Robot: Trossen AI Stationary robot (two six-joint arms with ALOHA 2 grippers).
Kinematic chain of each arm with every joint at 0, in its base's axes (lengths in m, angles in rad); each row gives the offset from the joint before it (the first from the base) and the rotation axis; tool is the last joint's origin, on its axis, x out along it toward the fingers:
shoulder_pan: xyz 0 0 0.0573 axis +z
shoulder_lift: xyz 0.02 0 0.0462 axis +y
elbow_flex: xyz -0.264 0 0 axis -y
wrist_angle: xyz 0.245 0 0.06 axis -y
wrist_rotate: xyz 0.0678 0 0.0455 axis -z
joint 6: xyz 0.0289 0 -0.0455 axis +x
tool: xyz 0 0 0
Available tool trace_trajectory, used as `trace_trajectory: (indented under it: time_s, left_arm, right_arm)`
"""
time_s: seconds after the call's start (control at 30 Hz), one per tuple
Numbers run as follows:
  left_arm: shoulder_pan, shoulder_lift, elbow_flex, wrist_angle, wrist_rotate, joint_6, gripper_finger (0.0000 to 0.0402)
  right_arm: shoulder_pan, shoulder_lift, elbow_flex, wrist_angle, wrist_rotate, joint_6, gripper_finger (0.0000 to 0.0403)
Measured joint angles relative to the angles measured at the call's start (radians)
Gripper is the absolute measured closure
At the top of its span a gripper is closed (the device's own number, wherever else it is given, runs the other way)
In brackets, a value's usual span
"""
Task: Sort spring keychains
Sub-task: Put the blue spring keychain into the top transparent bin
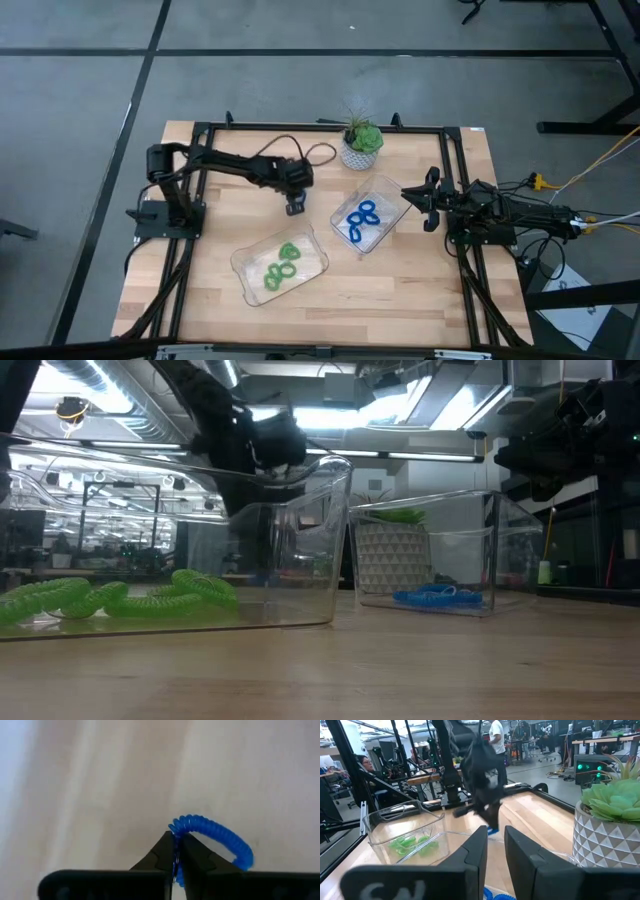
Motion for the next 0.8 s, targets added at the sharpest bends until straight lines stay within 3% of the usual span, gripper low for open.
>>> trace_trajectory:
  time_s: [0.57, 0.8]
  left_arm:
    - [0.068, -0.320, 0.003, 0.032, -0.143, -0.113, 0.0388]
    - [0.073, -0.437, 0.004, 0.115, -0.233, -0.133, 0.0388]
  right_arm:
    - [0.000, 0.000, 0.000, 0.000, 0.000, 0.000, 0.0336]
    - [0.000, 0.000, 0.000, 0.000, 0.000, 0.000, 0.0336]
